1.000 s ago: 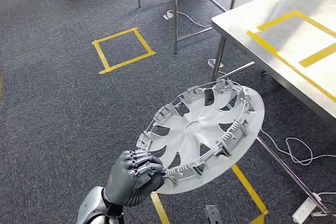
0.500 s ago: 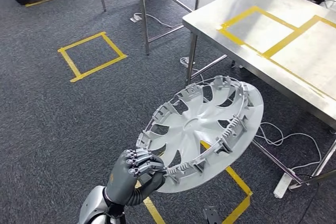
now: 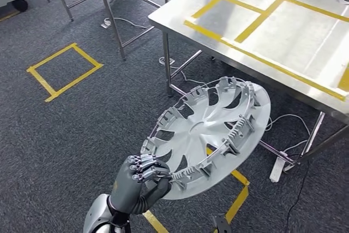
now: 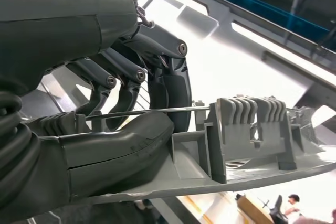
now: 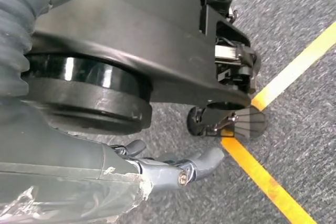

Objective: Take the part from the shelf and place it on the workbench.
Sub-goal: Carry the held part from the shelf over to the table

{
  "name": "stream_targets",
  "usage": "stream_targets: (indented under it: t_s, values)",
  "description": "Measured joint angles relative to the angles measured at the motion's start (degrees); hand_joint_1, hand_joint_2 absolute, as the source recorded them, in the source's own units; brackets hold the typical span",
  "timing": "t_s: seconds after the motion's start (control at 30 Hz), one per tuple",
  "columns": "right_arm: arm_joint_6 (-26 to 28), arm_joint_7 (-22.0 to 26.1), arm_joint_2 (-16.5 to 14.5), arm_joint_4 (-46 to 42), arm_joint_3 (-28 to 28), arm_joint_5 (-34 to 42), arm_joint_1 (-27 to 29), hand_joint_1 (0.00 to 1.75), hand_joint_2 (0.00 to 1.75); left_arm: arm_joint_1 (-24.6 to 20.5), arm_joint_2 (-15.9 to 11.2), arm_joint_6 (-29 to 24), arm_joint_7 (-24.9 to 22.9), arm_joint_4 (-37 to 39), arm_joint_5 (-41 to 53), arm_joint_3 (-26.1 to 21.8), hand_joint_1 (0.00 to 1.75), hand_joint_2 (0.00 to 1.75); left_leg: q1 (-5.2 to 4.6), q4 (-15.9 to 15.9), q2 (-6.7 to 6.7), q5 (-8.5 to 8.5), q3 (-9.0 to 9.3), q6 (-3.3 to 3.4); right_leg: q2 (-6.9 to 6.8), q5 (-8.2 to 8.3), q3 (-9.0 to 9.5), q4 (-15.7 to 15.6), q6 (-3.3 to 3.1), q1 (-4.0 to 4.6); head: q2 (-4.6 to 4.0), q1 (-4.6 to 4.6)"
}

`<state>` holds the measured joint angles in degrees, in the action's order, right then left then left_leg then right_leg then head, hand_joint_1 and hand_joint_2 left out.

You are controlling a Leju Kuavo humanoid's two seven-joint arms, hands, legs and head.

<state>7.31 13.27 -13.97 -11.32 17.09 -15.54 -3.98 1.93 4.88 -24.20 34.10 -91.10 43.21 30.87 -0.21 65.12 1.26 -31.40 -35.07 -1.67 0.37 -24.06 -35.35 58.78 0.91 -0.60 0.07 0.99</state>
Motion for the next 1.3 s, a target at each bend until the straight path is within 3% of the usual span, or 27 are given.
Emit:
stream_targets:
  t_s: [0.07,0.1,0.13,0.17,0.23,0.3,0.37,0.4,0.47,0.53,0.6,0.63,0.67,0.73,0.8,0.87,0.93,1.0,1.07,1.1,1.13,1.17,1.23,1.3]
  values:
    - [-0.02,0.0,0.0,0.0,0.02,0.0,0.01,0.0,1.75,0.07,-0.04,0.0,0.0,0.0,-0.02,-0.03,1.75,1.75,0.21,7.35,-0.94,-2.86,-3.67,-0.27,1.32,0.16,-0.22,0.0,-0.09,-0.11,0.0,-0.02]
    - [-0.03,0.0,0.0,0.0,0.04,0.0,0.03,0.0,1.75,0.09,-0.06,0.01,0.0,0.0,-0.02,-0.03,1.75,1.75,0.29,8.85,-1.03,-2.81,-4.54,-0.34,2.05,0.25,-0.31,0.01,-0.03,-0.16,0.0,0.0]
    - [-0.03,-0.01,0.0,0.0,0.05,0.0,0.05,0.0,1.75,0.11,-0.08,0.01,0.0,0.0,-0.02,-0.03,1.75,1.75,0.36,8.17,-1.09,-1.68,-4.34,-0.37,2.81,0.37,-0.38,0.01,0.1,-0.25,0.0,-0.01]
    - [-0.03,-0.01,0.0,0.0,0.07,0.0,0.05,0.0,1.75,0.12,-0.09,0.01,0.0,0.0,-0.02,-0.03,1.75,1.75,0.5,5.23,-1.37,0.34,-2.93,-0.4,3.62,0.5,-0.42,0.02,0.3,-0.36,0.0,0.0]
    - [-0.03,-0.01,0.0,0.0,0.07,0.0,-0.03,0.0,1.75,0.1,-0.09,0.0,0.0,0.0,-0.02,-0.04,1.75,1.75,1.03,-2.79,-3.72,3.81,1.06,-0.54,5.15,0.76,-0.67,0.15,0.86,-0.49,0.0,-0.02]
    - [-0.03,0.0,0.0,0.0,0.07,-0.03,-0.07,0.0,1.75,0.11,-0.05,0.01,0.0,0.0,-0.1,-0.06,1.75,1.75,1.28,-7.18,-5.71,4.79,3.07,-0.26,6.38,1.15,-1.18,0.08,1.63,-0.58,0.0,0.01]
    - [-0.02,-0.02,0.01,0.0,0.08,-0.1,0.11,0.0,1.75,0.13,0.07,0.03,-0.02,0.0,-0.46,-0.1,1.75,1.75,1.06,-7.63,-5.1,4.96,3.04,0.6,7.32,1.68,-1.68,-0.39,2.5,-0.86,0.0,0.03]
    - [-0.02,-0.03,0.01,0.0,0.08,-0.16,0.2,0.0,1.75,0.12,0.16,0.04,-0.06,0.01,-0.71,-0.15,1.75,1.75,1.01,-7.76,-4.47,5.17,3.01,1.08,6.85,1.68,-1.99,-0.32,2.78,-0.91,0.0,0.06]
    - [-0.02,-0.05,0.01,0.0,0.09,-0.33,0.18,0.0,1.75,0.11,0.39,0.11,-0.38,0.04,-1.24,-0.34,1.75,1.75,0.97,-8.04,-2.93,5.51,2.98,1.96,3.9,-0.3,-3.82,2.85,3.02,-0.7,0.0,0.45]
    - [-0.01,-0.07,0.02,0.0,0.09,-0.47,0.1,0.0,1.75,0.14,0.56,0.24,-0.85,0.22,-1.71,-0.63,1.75,1.75,0.67,-8.06,-1.32,5.52,2.91,2.41,0.89,-4.25,-7.04,10.28,3.07,-0.5,0.0,0.81]
    - [0.01,-0.07,0.02,0.0,0.1,-0.56,0.14,0.0,1.75,0.22,0.66,0.4,-1.15,0.61,-2.03,-0.89,1.75,1.75,0.45,-8.06,0.32,5.48,2.87,2.49,0.17,-6.32,-8.98,15.64,3.12,-0.47,0.0,0.8]
    - [0.02,-0.08,0.02,0.0,0.1,-0.62,0.18,0.0,1.75,0.25,0.73,0.5,-1.26,0.83,-2.13,-1.02,1.75,1.75,0.39,-8.05,1.06,5.45,2.87,2.48,0.03,-5.9,-8.43,15.36,3.09,-0.46,0.0,0.81]
    - [0.01,-0.14,0.02,0.0,0.11,-0.76,0.19,0.0,1.75,0.24,0.83,0.72,-1.49,1.05,-2.12,-1.14,1.75,1.75,0.37,-8.04,1.75,5.41,2.91,2.42,-0.3,-4.58,-6.65,12.73,3.02,-0.43,0.0,0.81]
    - [-0.09,-0.46,0.02,0.0,0.11,-1.29,0.08,0.0,1.75,-0.15,1.11,1.47,-2.3,1.67,-1.7,-1.37,1.75,1.75,0.16,-7.95,2.82,5.21,3.07,2.09,-2.66,-1.89,-1.83,4.93,2.66,-0.14,0.0,0.83]
    - [-0.26,-0.99,0.01,-0.02,0.1,-1.87,-0.19,0.0,1.75,-1.19,1.59,2.28,-3.16,3.09,-1.15,-1.52,1.75,1.75,-0.16,-7.8,3.62,5.11,3.14,1.54,-4.42,-1.0,0.63,0.67,2.0,0.24,0.0,0.73]
    - [-0.4,-1.49,0.0,-0.04,0.09,-2.25,-0.39,0.0,1.75,-2.6,2.34,2.68,-3.61,5.17,-0.77,-1.6,1.75,1.75,-0.22,-7.83,4.56,5.15,3.16,0.96,-3.57,-0.92,0.47,0.37,1.33,0.41,0.0,0.66]
    - [-0.47,-1.82,-0.03,-0.07,0.08,-2.51,-0.49,0.0,1.75,-3.97,3.09,2.83,-3.86,7.06,-0.39,-1.65,1.75,1.75,0.02,-7.08,3.74,4.39,2.87,0.26,-2.21,-0.59,0.31,0.16,0.74,0.2,0.0,0.62]
    - [-0.58,-2.0,-0.06,-0.11,0.07,-2.69,-0.67,0.0,1.75,-5.01,3.52,2.96,-4.02,8.61,-0.09,-1.68,1.75,1.75,0.25,-2.35,1.01,1.66,0.69,-0.31,-0.77,-0.33,0.3,-0.05,0.27,-0.18,0.0,0.53]
    - [-0.75,-2.23,-0.07,-0.13,0.05,-2.74,-0.83,0.0,1.75,-5.73,3.69,3.25,-4.37,10.13,0.06,-1.7,1.75,1.75,0.33,5.32,-0.62,-1.31,-3.3,-0.58,0.63,-0.39,0.27,-0.06,0.0,-0.31,0.0,0.51]
    - [-0.9,-2.39,-0.07,-0.13,0.05,-2.69,-0.84,0.0,1.75,-6.01,3.75,3.47,-4.65,10.9,0.1,-1.73,1.75,1.75,0.34,7.79,-0.86,-1.62,-4.83,-0.65,1.3,-0.51,0.3,-0.06,-0.1,-0.32,0.0,0.51]
    - [-1.09,-2.55,-0.07,-0.13,0.06,-2.62,-0.83,0.0,1.75,-6.29,3.83,3.75,-4.97,11.7,0.14,-1.75,1.75,1.75,0.36,8.31,-0.96,-0.78,-5.5,-0.65,1.94,-0.74,0.38,-0.06,-0.14,-0.35,0.0,0.53]
    - [-1.31,-2.67,-0.07,-0.13,0.07,-2.58,-0.8,0.0,1.75,-6.52,3.91,4.0,-5.26,12.42,0.18,-1.77,1.75,1.75,0.4,6.6,-1.0,1.04,-5.07,-0.59,2.53,-0.99,0.53,-0.06,-0.12,-0.4,0.0,0.52]
    - [-1.52,-2.73,-0.07,-0.13,0.07,-2.69,-0.78,0.0,1.75,-7.03,4.12,4.41,-5.57,13.64,0.23,-1.8,1.75,1.75,0.55,-0.56,-1.13,5.09,-2.18,-0.45,3.39,-1.57,0.9,0.02,0.22,-0.41,0.0,0.48]
    - [-1.44,-2.74,-0.07,-0.14,0.07,-2.88,-0.8,0.0,1.75,-7.51,4.49,4.65,-5.69,14.48,0.25,-1.82,1.75,1.75,0.64,-6.13,-1.43,6.03,0.26,0.06,3.81,-2.41,0.93,-0.1,0.95,-0.24,0.0,0.37]
